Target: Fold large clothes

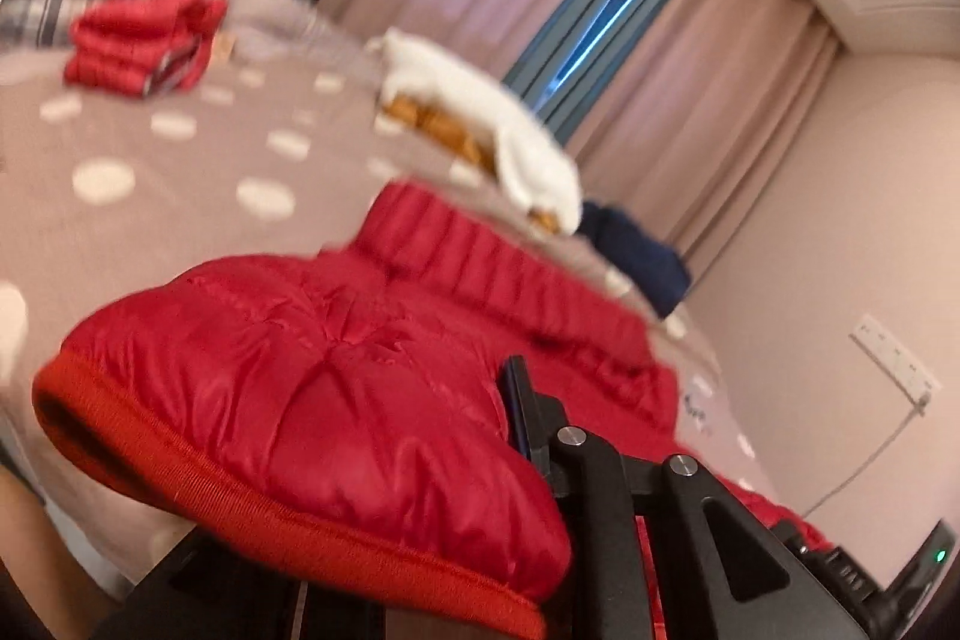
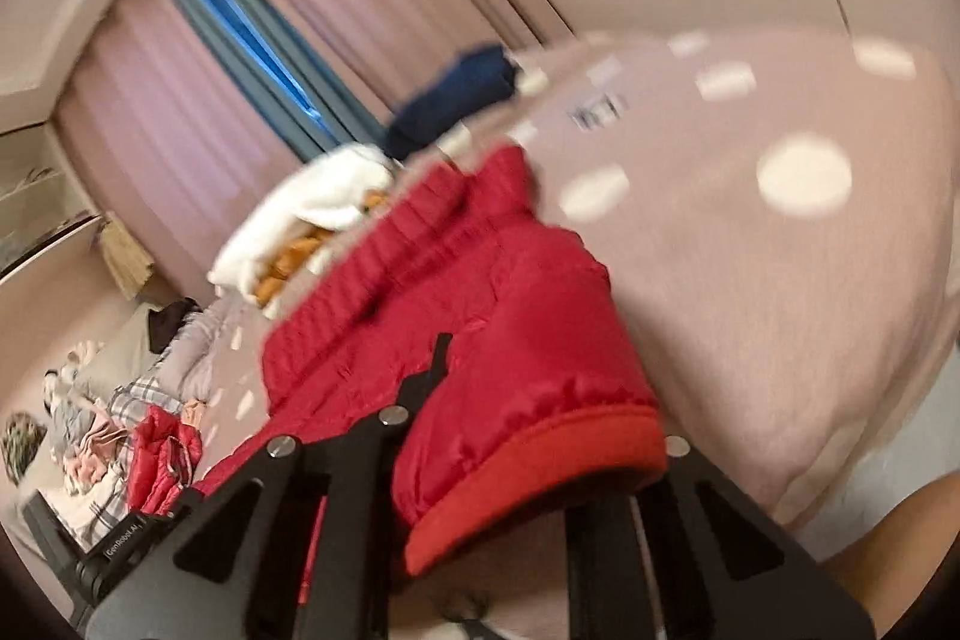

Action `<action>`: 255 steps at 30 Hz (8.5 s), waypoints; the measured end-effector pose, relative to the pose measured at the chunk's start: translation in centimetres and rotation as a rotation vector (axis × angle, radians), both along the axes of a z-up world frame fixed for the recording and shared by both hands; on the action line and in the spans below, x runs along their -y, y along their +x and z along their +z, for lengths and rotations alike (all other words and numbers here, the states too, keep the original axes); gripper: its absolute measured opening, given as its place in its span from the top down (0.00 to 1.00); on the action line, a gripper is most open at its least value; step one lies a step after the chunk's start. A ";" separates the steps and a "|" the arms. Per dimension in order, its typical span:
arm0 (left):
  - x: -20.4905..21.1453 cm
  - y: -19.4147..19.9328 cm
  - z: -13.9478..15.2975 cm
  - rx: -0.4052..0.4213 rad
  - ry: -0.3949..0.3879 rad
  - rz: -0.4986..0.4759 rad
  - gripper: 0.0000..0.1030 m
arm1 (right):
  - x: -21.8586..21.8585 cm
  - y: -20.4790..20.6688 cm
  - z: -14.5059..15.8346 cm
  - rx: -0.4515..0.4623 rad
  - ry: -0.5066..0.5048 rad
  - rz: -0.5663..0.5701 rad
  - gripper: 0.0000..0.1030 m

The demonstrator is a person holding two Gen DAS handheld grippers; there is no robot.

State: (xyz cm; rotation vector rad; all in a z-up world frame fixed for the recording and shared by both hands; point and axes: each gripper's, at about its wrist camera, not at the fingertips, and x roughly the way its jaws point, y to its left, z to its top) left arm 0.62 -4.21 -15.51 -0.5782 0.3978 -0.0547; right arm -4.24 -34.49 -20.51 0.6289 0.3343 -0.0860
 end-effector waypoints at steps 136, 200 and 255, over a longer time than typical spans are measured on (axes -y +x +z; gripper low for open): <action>1.6 17.7 6.5 -0.135 0.436 0.094 0.75 | -5.6 16.5 12.8 -0.110 -0.354 0.085 0.77; -0.4 23.8 -5.5 -0.338 0.383 0.113 0.50 | -6.4 23.6 3.9 -0.373 -0.450 0.100 0.66; -11.2 12.4 -7.9 -0.447 -0.156 0.248 0.34 | 3.8 14.1 -0.6 -0.339 0.011 -0.001 0.25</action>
